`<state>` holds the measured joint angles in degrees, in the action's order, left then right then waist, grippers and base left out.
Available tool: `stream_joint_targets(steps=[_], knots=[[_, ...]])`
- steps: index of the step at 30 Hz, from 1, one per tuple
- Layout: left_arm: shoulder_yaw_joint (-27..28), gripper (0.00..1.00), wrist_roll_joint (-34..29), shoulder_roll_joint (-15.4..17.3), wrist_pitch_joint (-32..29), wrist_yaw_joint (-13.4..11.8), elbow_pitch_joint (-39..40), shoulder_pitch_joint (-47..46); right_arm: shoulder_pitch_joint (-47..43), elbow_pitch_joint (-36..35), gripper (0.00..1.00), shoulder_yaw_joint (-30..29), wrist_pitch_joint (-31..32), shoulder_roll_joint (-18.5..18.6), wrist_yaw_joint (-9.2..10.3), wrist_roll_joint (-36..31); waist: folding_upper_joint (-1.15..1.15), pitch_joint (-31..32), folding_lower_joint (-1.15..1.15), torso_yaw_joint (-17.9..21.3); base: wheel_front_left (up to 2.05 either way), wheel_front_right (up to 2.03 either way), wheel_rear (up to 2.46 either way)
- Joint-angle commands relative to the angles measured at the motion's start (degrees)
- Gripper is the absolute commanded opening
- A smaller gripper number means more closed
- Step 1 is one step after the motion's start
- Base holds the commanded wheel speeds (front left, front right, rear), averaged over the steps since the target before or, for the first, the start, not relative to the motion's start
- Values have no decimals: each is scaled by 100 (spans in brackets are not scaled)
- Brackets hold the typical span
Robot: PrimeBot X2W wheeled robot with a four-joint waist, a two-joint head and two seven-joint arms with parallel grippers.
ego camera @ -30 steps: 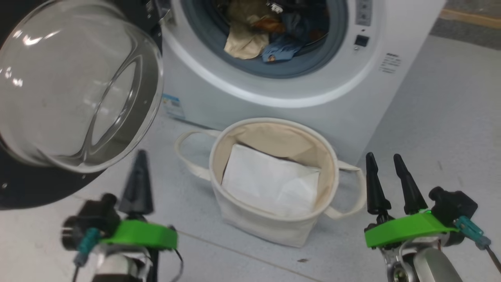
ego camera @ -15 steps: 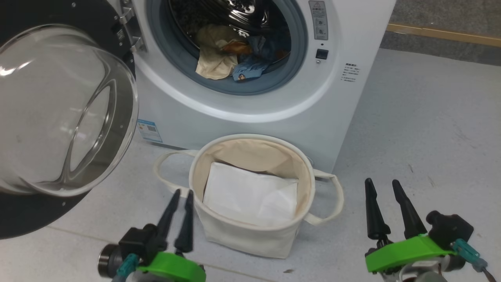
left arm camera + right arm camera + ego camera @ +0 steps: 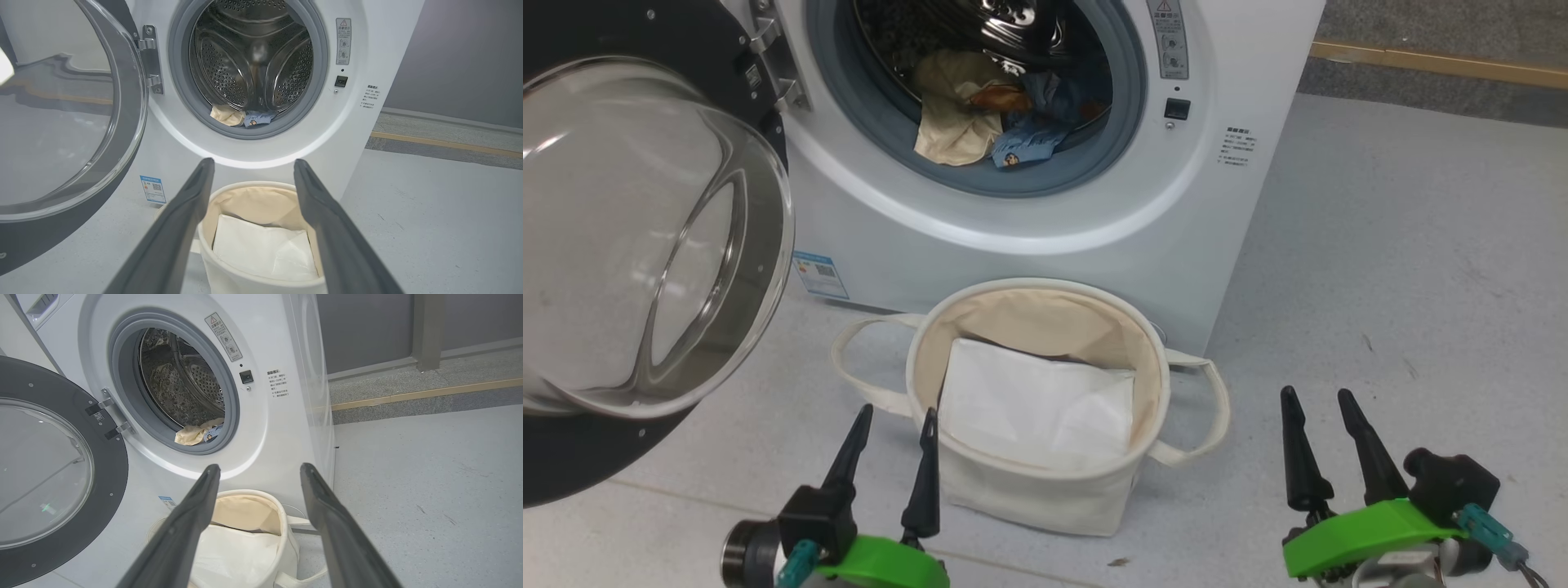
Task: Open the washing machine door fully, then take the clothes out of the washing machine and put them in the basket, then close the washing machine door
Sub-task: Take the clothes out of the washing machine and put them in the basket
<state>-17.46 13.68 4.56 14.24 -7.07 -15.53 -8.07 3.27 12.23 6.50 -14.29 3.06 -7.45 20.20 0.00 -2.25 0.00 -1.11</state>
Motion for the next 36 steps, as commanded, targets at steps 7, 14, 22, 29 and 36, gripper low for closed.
stream_joint_targets(steps=[7, 14, 22, 29, 36], knots=[[208, 100, -230, -64, 74, 3, 248, 20, 168, -157, 100, 120, -71, -18, -3, 30, 0, 44, 0, -7, 0, 0, 0], [250, 100, -253, -95, 75, 37, 192, 28, 172, -131, 100, 150, -71, -18, -3, 44, 0, 44, 0, -10, 0, 0, 0], [282, 100, -305, -123, 75, 69, 152, 12, 180, -98, 100, 153, -71, -18, -3, 28, 0, 40, 0, -27, 0, 0, 0], [241, 100, -276, -141, 75, 188, 83, 31, 184, -70, 100, 191, -71, -18, -3, 29, 0, 83, 0, -46, 0, 0, 0], [150, 100, -199, -149, 75, 423, 27, 75, 185, -53, 100, 205, -71, -18, -3, 41, 0, 98, 0, -42, 49, -33, -15]])
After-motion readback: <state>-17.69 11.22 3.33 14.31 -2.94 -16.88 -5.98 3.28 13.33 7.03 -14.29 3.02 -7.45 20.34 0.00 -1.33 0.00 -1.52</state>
